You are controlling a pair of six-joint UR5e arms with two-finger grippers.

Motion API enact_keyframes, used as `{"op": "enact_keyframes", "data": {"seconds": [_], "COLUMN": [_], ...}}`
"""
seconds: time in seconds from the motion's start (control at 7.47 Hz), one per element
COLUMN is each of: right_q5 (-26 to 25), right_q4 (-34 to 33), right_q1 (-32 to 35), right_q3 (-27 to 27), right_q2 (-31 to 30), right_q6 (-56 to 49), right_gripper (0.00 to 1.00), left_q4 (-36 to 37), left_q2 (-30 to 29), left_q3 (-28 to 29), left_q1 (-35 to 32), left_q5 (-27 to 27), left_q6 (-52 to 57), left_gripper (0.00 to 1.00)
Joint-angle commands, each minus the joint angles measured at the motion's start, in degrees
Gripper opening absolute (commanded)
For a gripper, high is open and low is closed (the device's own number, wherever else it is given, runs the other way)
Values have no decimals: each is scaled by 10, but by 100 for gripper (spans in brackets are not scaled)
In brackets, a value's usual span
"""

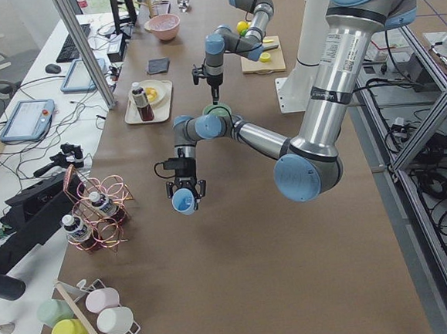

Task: Pour ice into bowl

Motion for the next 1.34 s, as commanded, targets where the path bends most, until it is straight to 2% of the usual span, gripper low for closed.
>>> {"op": "enact_keyframes", "data": {"seconds": [0.0,0.27,0.54,0.94,1.21], "right_q5": [18,68,120,178,241], "right_q4": [-30,-89,-147,-163,-156], "right_q1": [24,79,164,288,378], "right_q3": [21,67,91,167,190], "right_q2": [9,15,2,-115,-208], "right_q6": [-4,-38,-165,-341,-440], "right_gripper": [64,68,66,67,67], "left_q4": [118,173,201,219,219], "left_q2": [-66,-117,-147,-219,-270], "left_q3": [-84,-105,-108,-131,-136], "left_q1": [9,33,43,94,143], "left_q5": [-17,-24,-40,-62,-63], "left_q6": [0,-7,-10,-35,-72], "left_gripper": [56,56,56,56,55]}}
